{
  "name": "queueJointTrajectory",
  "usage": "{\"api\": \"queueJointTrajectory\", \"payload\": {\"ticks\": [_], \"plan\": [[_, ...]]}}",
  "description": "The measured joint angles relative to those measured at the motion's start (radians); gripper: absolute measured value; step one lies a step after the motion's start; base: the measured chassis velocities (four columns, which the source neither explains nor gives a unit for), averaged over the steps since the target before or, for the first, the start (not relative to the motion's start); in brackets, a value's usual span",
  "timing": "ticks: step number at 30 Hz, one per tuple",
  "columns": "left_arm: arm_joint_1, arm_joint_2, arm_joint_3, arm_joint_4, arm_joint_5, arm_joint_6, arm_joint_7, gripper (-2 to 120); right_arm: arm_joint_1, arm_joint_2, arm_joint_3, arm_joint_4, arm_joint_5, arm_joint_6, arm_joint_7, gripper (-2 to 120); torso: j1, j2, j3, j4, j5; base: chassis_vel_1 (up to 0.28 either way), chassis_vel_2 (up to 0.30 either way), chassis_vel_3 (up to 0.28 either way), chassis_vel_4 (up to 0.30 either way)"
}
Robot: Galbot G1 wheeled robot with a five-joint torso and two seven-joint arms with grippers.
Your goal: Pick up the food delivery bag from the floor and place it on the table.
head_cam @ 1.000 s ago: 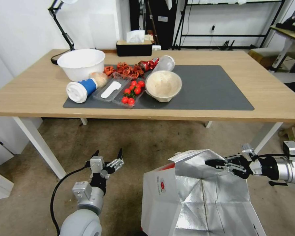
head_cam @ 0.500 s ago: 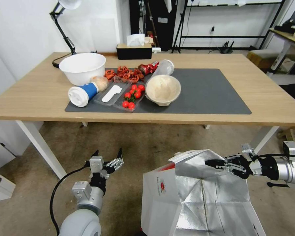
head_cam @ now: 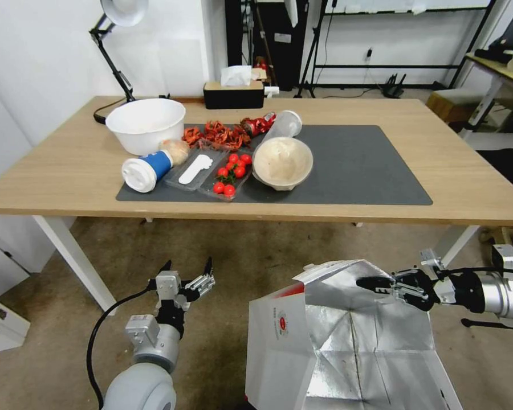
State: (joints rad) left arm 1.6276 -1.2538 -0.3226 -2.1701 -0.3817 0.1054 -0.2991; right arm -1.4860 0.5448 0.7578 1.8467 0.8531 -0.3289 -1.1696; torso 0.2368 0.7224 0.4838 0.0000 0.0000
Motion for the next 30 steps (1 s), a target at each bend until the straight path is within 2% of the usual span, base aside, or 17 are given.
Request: {"api": "queueJointTrajectory", "payload": {"ticks": [30], "plan": [[0.0, 0.0, 0.0, -0.003, 0.002, 0.001, 0.0, 100, -0.001, 0.0, -0.001, -0.001, -0.003, 0.002, -0.001, 0, 0.054, 0.129, 0.075, 0.0, 0.0, 0.0, 0.0, 0.0, 0.0]]}}
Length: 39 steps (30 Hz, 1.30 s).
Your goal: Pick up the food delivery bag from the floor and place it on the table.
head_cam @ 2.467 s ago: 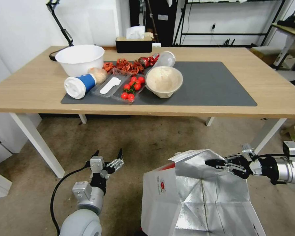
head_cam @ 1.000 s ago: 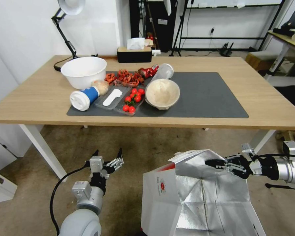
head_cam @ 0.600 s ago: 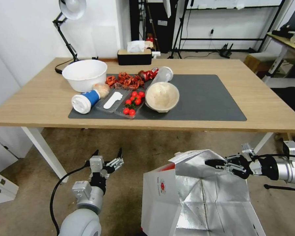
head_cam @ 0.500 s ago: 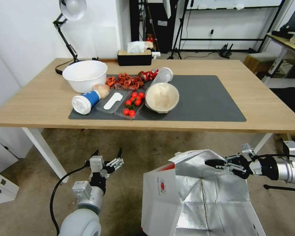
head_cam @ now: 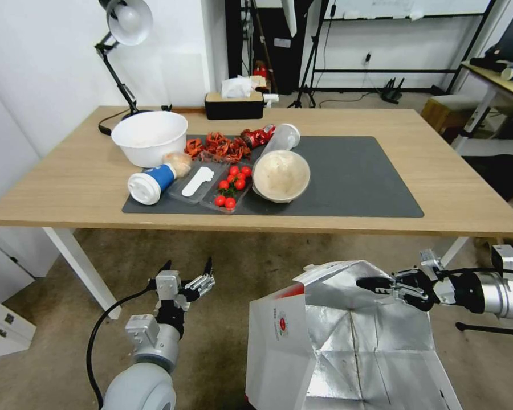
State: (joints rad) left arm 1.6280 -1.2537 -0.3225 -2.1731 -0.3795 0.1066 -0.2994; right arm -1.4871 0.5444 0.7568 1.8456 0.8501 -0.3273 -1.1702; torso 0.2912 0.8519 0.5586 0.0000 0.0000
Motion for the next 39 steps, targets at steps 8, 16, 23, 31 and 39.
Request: {"api": "queueJointTrajectory", "payload": {"ticks": [8, 16, 23, 31, 39], "plan": [[0.004, -0.003, 0.002, -0.004, 0.003, 0.0, 0.0, 100, 0.001, 0.0, -0.001, 0.002, -0.001, 0.0, 0.0, 0, 0.016, 0.038, 0.021, -0.0001, 0.0, 0.0, 0.0, 0.0, 0.0], [0.005, -0.002, 0.002, -0.004, 0.004, 0.0, 0.0, 100, 0.001, 0.0, -0.001, 0.003, -0.001, 0.0, 0.0, 0, 0.032, 0.075, 0.043, -0.0001, 0.0, 0.0, 0.0, 0.0, 0.0], [0.004, -0.001, 0.003, -0.003, 0.004, 0.0, 0.0, 100, -0.002, 0.003, 0.0, 0.003, -0.002, 0.0, -0.001, 0, 0.047, 0.111, 0.063, -0.0001, 0.0001, 0.0, 0.0, 0.0, 0.0], [0.004, 0.0, 0.0, -0.003, 0.005, 0.0, -0.001, 100, 0.001, 0.004, -0.001, 0.003, -0.003, 0.0, -0.002, 0, 0.063, 0.148, 0.085, 0.0, 0.0, 0.0, 0.0, 0.0, 0.0], [0.003, 0.001, -0.001, -0.003, 0.005, 0.0, -0.001, 100, 0.001, 0.005, -0.001, 0.003, -0.003, 0.0, -0.002, 0, 0.077, 0.18, 0.103, 0.0, 0.0, 0.0, 0.0, 0.0, 0.0]]}}
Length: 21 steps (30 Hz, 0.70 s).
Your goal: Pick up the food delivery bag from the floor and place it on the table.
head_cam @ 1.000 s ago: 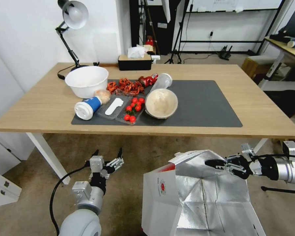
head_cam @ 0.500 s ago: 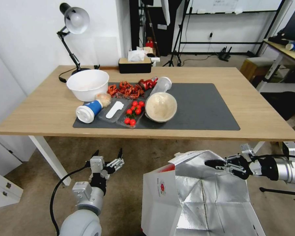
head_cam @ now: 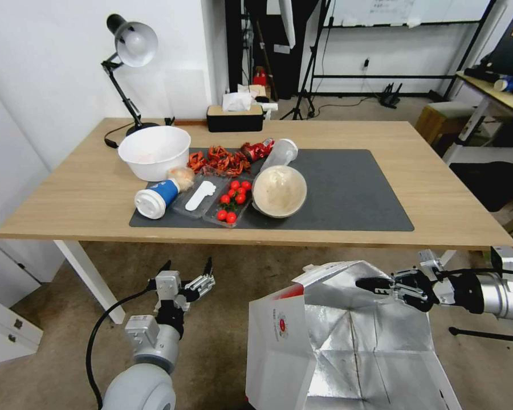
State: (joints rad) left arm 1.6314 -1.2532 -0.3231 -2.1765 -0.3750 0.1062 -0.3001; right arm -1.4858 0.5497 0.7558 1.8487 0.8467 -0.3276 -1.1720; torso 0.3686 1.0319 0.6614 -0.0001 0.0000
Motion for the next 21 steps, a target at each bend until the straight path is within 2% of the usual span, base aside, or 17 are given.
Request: {"api": "queueJointTrajectory", "payload": {"ticks": [7, 21], "plan": [[0.0, 0.001, 0.0, 0.0, 0.0, 0.0, -0.001, 100, 0.0, 0.002, -0.001, 0.0, -0.001, 0.0, 0.0, 0, 0.011, 0.025, 0.014, 0.0, 0.0, 0.0, 0.0, 0.0, 0.0], [0.005, 0.001, -0.002, -0.004, -0.007, 0.0, -0.008, 100, 0.001, 0.005, -0.003, 0.0, -0.003, 0.001, 0.001, 0, 0.047, 0.105, 0.059, 0.0, 0.0001, 0.0, 0.0, 0.0, 0.0]]}}
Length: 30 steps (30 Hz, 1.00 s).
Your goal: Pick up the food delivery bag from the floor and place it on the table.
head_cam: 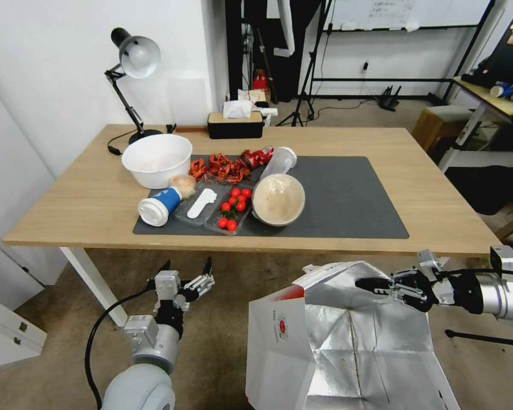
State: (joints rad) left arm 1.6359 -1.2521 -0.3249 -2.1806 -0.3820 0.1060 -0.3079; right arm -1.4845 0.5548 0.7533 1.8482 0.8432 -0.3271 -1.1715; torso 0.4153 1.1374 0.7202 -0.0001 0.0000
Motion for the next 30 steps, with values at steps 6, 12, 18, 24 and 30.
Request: {"api": "queueJointTrajectory", "payload": {"ticks": [6, 12, 18, 24, 30], "plan": [[0.007, 0.0, 0.001, -0.002, -0.019, -0.006, -0.001, 100, 0.0, 0.001, -0.001, 0.0, -0.002, 0.001, 0.0, 0, 0.006, 0.015, 0.009, 0.0, 0.0, 0.0, 0.0, 0.0, 0.0], [0.007, 0.0, 0.001, -0.006, -0.02, -0.007, -0.003, 100, 0.0, 0.0, -0.001, 0.0, -0.002, 0.001, 0.0, 0, 0.006, 0.014, 0.008, 0.0, 0.0, 0.0, 0.0, 0.0, 0.0], [0.009, 0.001, 0.0, -0.007, -0.02, -0.009, -0.005, 100, -0.002, 0.001, -0.002, 0.001, -0.002, 0.002, 0.0, 0, 0.004, 0.011, 0.006, 0.0, 0.0, 0.0, 0.0, 0.0, 0.0], [0.009, 0.003, 0.0, -0.007, -0.019, -0.012, -0.005, 100, -0.003, 0.0, -0.001, 0.002, -0.002, 0.006, -0.001, 0, 0.003, 0.008, 0.005, 0.0, 0.0, 0.0, 0.0, 0.0, 0.0], [0.01, 0.007, -0.004, -0.008, -0.019, -0.012, -0.006, 100, -0.004, -0.023, 0.007, -0.002, 0.039, 0.005, -0.009, 0, 0.002, 0.006, 0.004, 0.0, 0.0, 0.0, 0.0, 0.0, 0.0]]}}
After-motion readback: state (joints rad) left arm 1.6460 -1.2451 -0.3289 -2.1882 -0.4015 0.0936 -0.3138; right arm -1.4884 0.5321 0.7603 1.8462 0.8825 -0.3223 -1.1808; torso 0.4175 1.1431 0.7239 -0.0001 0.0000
